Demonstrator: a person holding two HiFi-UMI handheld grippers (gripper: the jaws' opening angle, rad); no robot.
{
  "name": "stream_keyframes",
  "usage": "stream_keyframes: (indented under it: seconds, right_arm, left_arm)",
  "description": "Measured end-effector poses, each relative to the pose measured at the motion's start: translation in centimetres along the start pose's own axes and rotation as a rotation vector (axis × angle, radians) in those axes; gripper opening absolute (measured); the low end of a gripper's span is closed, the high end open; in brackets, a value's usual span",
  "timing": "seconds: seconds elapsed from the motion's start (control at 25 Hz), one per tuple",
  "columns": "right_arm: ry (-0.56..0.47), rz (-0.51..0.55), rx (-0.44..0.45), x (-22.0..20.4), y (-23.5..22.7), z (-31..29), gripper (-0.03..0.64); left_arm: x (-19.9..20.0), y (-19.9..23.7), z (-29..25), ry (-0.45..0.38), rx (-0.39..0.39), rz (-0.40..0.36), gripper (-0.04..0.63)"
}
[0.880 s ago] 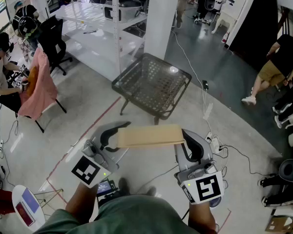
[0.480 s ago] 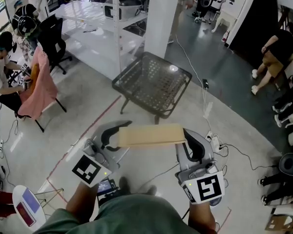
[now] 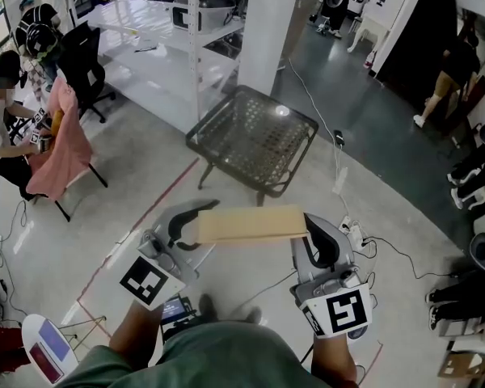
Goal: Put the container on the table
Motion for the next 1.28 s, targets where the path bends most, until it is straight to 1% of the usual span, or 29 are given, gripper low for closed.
stream_keyframes:
  seconds: [0.16, 0.36, 0.6, 0.84, 1.04, 1.28]
  right_arm:
    - [0.004, -0.007, -0.003, 0.1, 0.9, -1.6, 0.044]
    - [0.014, -0.011, -0.026, 0.3, 2.2, -2.9, 0.044]
    - [0.031, -0.017, -0.038, -0.2, 1.7, -3.8, 0.044]
    - [0.016, -0.042, -0.013, -1.9, -1.6, -3.7, 0.045]
    - [0.000, -0.060, 0.027, -3.7, -6.0, -3.8, 0.046]
    - [-0.021, -0.075, 0.071, -6.1, -11.2, -3.0, 0.044]
  left_arm:
    - [-0.3, 1.7, 0.8, -0.001, -0.008, 0.008, 0.117]
    - [-0.8, 3.4, 1.7, -0.008, -0.027, 0.018, 0.117]
    - [-1.4, 4.6, 0.7, -0.005, -0.051, 0.032, 0.117]
    - [-1.5, 4.0, -2.5, 0.018, -0.028, 0.019, 0.117]
    - [-1.6, 3.2, -6.6, 0.032, 0.009, 0.018, 0.118]
    - [-2.2, 1.3, -11.4, 0.048, 0.057, 0.015, 0.118]
Point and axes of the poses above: the fingertips, and each gripper's own axes: z backward along the fingers, y to its left, x out of its top, the point moved 9 cm from there along z, backward along the fingers, and after that the axes turned 9 degrees about z, right-handed, at the moved point
